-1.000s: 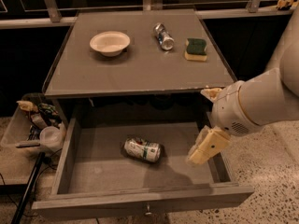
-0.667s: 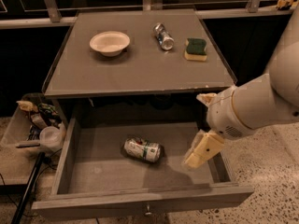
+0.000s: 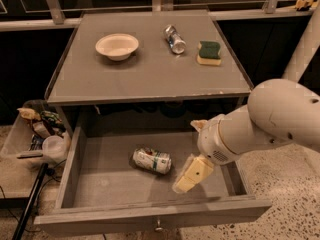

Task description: Pick 7up can from top drawer and place on counter

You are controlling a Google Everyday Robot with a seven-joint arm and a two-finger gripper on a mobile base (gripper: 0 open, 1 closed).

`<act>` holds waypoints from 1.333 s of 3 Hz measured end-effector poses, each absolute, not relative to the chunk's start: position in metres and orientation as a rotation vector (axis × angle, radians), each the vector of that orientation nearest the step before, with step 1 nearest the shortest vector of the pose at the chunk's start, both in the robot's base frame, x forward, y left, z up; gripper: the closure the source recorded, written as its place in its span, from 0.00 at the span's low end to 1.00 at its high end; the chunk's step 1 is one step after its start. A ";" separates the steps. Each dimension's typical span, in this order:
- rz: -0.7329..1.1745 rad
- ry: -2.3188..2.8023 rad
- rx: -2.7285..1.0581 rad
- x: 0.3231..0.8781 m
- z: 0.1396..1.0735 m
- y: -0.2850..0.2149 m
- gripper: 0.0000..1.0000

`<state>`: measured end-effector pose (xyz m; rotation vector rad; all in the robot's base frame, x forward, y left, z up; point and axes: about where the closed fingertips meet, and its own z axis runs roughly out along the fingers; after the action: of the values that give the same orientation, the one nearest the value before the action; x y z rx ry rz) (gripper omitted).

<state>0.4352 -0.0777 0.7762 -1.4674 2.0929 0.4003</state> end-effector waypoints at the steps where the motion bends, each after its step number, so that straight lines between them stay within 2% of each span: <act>1: 0.436 2.090 -1.427 0.444 0.755 -0.067 0.00; 4: 0.412 1.991 -1.309 0.478 0.701 -0.037 0.00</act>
Offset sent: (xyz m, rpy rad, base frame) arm 0.0322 0.0243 -0.0468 0.1509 -0.0647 -0.0781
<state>0.4781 -0.0373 0.7008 -1.3088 1.9912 0.4116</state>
